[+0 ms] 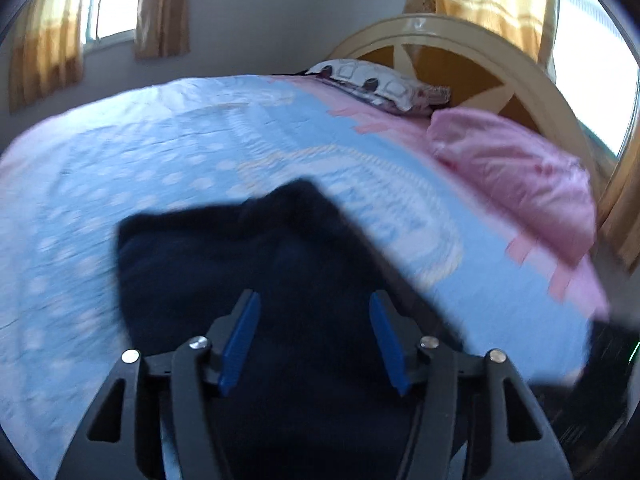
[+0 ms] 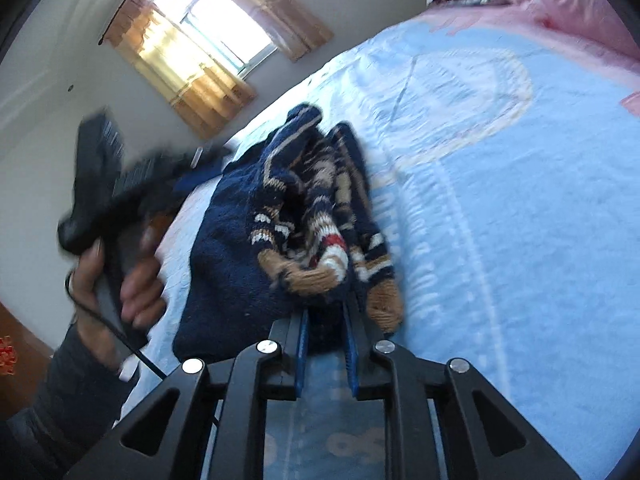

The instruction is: Fold small clothes

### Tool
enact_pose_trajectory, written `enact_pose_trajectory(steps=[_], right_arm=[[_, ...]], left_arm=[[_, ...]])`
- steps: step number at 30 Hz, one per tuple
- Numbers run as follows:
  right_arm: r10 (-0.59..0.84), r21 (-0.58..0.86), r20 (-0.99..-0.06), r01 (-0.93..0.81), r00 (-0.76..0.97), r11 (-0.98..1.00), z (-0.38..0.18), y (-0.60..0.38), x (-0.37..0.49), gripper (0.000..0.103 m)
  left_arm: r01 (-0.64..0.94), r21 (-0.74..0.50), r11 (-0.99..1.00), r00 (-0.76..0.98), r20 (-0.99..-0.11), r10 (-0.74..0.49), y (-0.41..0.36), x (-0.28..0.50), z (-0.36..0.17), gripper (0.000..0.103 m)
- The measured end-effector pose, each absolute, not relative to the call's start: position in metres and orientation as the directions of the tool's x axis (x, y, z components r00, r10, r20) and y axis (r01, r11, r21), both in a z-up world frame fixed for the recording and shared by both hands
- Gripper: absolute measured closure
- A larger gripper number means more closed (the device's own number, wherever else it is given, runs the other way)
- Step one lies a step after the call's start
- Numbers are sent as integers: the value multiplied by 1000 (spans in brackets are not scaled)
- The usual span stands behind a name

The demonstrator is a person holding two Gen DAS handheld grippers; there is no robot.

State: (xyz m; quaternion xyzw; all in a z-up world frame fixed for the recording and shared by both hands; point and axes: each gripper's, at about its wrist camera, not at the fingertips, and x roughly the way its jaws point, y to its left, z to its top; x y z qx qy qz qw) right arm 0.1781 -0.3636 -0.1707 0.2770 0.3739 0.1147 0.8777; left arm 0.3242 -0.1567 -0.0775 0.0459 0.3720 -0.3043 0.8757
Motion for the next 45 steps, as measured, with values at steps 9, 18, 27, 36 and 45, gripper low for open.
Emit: enact_pose_trajectory(steps=[9,18,27,36,45], right_arm=[[243,368,-553,-27,797,929,-112,-346,185,45],[132,195,-741,22,658,981,-138,-315,271,89],[179,282,-763,72,621,957,-149,-349,265,67],[241,185,-640,-158,729,970,-84,-295,314,65],[156,112,-781,-111,604,988,-132,-275,387,65]], left_arm=[[512,-99,853,606,-662,-440,-97,296,-121,18],[519,-109,848,580,-684,-443,-92,291,-142,14],[525,-127,842,568,-685,-457,-91,288,-146,13],[514,-135,847,553,-703,-448,-91,292,-151,7],[504,-175,846,523,-717,-460,-87,297,-156,5]])
